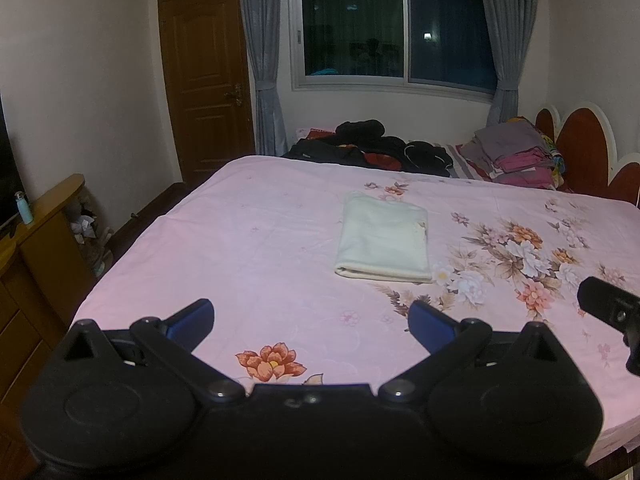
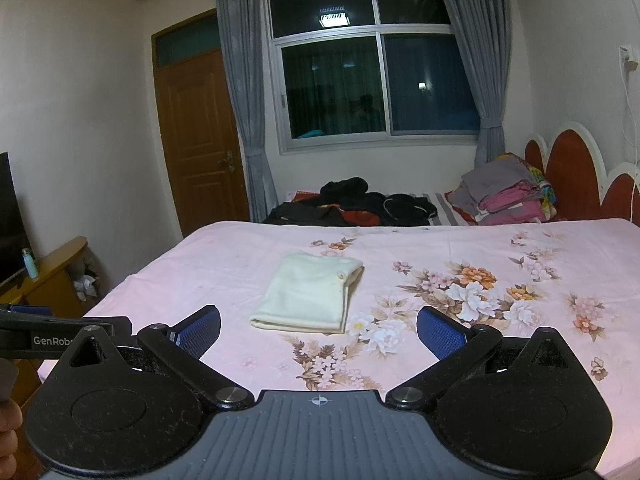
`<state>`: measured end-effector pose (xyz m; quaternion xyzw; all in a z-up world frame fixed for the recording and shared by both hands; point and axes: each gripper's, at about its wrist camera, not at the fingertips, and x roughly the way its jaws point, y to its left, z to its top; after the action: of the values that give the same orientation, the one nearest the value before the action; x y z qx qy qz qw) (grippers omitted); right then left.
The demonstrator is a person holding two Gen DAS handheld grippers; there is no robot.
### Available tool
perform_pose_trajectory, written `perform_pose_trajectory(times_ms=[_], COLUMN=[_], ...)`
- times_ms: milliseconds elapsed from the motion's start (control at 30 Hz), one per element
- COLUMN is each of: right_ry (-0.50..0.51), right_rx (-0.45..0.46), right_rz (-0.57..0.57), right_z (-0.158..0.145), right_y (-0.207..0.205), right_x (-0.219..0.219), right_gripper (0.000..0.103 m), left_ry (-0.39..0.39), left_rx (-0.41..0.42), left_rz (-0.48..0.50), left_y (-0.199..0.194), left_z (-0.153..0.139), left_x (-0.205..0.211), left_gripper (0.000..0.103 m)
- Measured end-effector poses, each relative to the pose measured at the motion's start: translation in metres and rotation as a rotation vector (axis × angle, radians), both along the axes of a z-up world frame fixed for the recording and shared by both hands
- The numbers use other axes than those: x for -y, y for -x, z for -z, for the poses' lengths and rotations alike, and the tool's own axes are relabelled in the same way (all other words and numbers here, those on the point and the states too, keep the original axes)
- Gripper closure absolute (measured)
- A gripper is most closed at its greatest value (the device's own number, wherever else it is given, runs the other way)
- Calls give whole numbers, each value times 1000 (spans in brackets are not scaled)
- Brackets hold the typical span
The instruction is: Fold small clothes
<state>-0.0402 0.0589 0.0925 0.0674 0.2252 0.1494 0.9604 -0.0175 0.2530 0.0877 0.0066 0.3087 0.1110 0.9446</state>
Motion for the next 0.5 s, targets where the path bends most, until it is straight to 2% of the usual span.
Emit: perform_pose_trajectory(times_ms=[500], right_ry=[-2], right_rx=[-6], right_rz=[-9], right_z=[4], right_y=[-6], right_x=[-8], right_gripper=[0], left_ry=[1], left_rx=[-7], left_rz=[-4], left_y=[-3], left_z=[2], left_x=[-10], left_gripper=[0])
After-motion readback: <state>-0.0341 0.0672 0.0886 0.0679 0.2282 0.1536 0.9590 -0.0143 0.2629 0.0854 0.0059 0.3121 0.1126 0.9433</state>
